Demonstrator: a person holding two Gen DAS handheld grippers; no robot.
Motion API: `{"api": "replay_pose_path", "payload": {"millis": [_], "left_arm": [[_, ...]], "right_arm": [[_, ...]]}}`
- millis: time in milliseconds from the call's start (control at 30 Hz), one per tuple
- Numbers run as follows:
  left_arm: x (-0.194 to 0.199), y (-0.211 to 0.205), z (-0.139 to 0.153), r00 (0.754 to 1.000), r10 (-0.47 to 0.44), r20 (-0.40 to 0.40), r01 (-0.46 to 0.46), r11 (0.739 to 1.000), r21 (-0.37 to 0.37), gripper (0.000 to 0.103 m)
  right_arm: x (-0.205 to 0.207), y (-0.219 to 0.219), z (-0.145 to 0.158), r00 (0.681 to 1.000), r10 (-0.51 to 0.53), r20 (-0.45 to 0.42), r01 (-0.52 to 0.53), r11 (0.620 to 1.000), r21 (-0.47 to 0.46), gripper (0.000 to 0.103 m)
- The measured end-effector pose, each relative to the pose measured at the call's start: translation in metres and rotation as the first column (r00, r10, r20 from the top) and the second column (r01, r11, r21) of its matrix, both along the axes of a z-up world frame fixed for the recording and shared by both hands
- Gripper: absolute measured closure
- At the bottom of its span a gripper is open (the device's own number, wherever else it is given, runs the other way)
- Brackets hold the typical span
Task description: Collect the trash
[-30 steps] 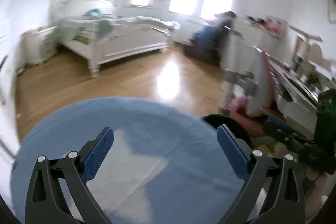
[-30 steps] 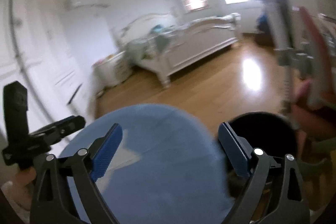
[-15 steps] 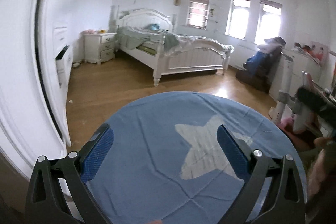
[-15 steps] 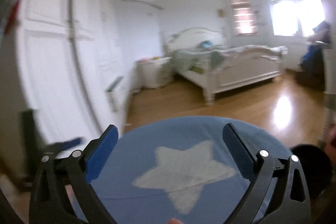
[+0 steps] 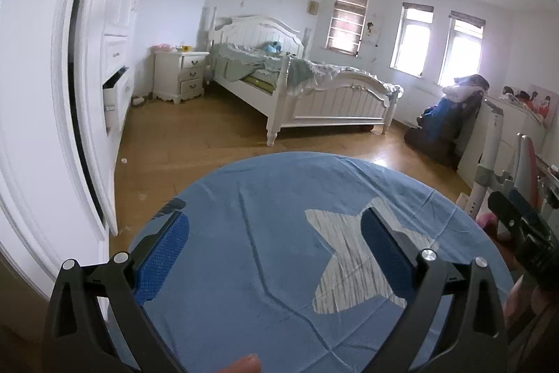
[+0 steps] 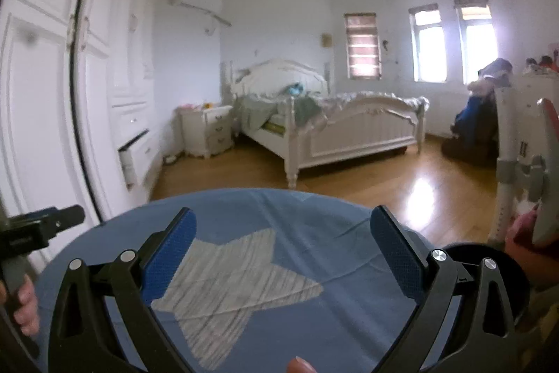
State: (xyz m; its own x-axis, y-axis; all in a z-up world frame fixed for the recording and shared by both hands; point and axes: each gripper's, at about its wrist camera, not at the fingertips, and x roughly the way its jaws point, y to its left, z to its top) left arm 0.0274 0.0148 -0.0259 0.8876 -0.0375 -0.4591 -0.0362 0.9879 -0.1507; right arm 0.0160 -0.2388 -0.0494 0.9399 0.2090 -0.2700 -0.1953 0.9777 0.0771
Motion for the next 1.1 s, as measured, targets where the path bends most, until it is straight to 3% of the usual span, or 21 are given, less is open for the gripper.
{"api": "replay_pose_path", "payload": {"millis": [100, 200, 400, 1100], "left_arm": [[0.005, -0.002, -0.003, 1.000, -0.009, -0.021, 0.009, 1.000, 0.002, 0.005], [0.010, -0.001, -0.006, 0.998, -0.020, -0.056, 0.020, 1.000, 0.003, 0.005], [0.008, 0.003, -0.003, 0.999, -0.005, -0.048, 0.004, 1.000, -0.019, 0.005], [0.008, 0.002, -0.002, 0.998, 0.031, -0.045, -0.030, 0.999, 0.014, 0.005]], "right_arm": [[-0.003, -0.006, -0.003, 0.999, -0.026, 0.027, 0.026, 0.999, 0.025, 0.005], [0.000, -0.009, -0.008, 1.000, -0.025, -0.010, 0.025, 0.998, 0.050, 0.005], [-0.001, -0.011, -0.003, 1.000, -0.027, -0.004, 0.027, 0.998, 0.047, 0.005], [-0.001, -0.021, 0.000, 0.999, -0.050, -0.012, 0.051, 0.993, 0.103, 0.005]]}}
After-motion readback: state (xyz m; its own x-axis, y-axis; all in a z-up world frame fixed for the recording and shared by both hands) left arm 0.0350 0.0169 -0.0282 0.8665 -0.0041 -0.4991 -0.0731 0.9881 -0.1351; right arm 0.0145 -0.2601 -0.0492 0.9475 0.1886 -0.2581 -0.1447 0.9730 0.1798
